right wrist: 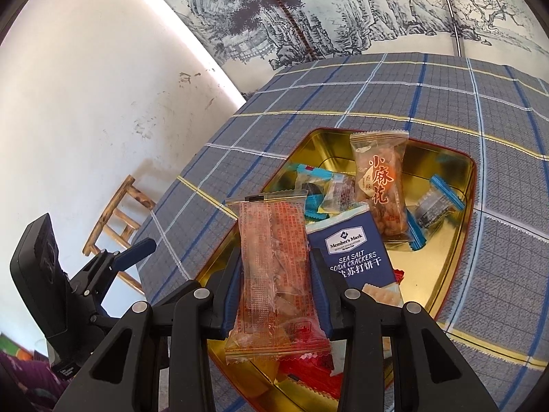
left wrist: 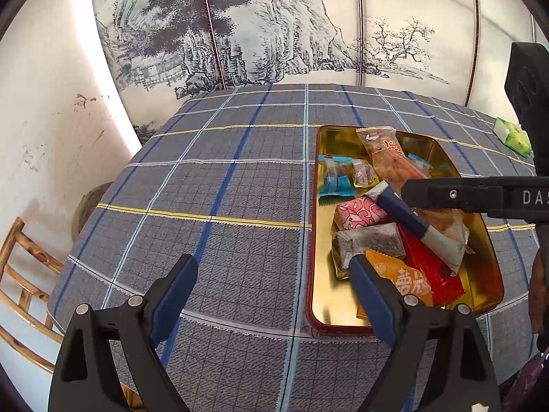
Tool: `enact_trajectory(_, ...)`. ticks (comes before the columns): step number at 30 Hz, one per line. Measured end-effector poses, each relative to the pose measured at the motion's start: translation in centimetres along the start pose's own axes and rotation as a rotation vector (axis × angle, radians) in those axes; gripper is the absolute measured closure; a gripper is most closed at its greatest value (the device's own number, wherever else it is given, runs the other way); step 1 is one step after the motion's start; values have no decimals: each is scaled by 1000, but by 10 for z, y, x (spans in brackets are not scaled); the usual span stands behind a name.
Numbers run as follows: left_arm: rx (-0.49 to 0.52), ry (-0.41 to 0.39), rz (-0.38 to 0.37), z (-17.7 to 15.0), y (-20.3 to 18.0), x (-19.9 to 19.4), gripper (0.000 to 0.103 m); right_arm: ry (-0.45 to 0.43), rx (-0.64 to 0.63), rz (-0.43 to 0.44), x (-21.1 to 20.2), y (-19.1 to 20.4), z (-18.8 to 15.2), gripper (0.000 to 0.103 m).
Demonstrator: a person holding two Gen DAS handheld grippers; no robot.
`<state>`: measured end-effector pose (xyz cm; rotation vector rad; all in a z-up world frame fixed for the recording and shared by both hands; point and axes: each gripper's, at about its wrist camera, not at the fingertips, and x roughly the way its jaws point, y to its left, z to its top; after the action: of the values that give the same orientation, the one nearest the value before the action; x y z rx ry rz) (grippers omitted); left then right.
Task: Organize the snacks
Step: 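Lower the orange-snack bag into the tin and open the right gripper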
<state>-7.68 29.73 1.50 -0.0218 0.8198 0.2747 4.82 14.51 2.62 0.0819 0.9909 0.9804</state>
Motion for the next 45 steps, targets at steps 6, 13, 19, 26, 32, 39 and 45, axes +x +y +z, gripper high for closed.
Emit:
enact_trajectory(6, -17, -3, 13, 0, 6, 2, 15, 17, 12, 6, 9, 1, 1, 64)
enact_trajectory(13, -24, 10, 18, -1, 11, 7, 14, 18, 27, 12, 14, 1, 4, 64)
enact_trajectory(19, -18, 9, 22, -1, 10, 7, 13, 21, 32, 14, 16, 2, 3, 64)
enact_trajectory(26, -19, 11, 25, -2, 12, 7, 12, 21, 25, 15, 16, 3, 2, 64)
enact_trajectory(32, -19, 3, 26, -3, 13, 4, 12, -5, -7, -21, 9, 11, -2, 57)
enact_trajectory(39, 4, -62, 42, -3, 5, -14, 12, -97, -45, -89, -17, 20, -12, 38)
enact_trajectory(45, -2, -147, 40, -1, 3, -40, 12, -246, -140, -204, -58, 44, -26, 22)
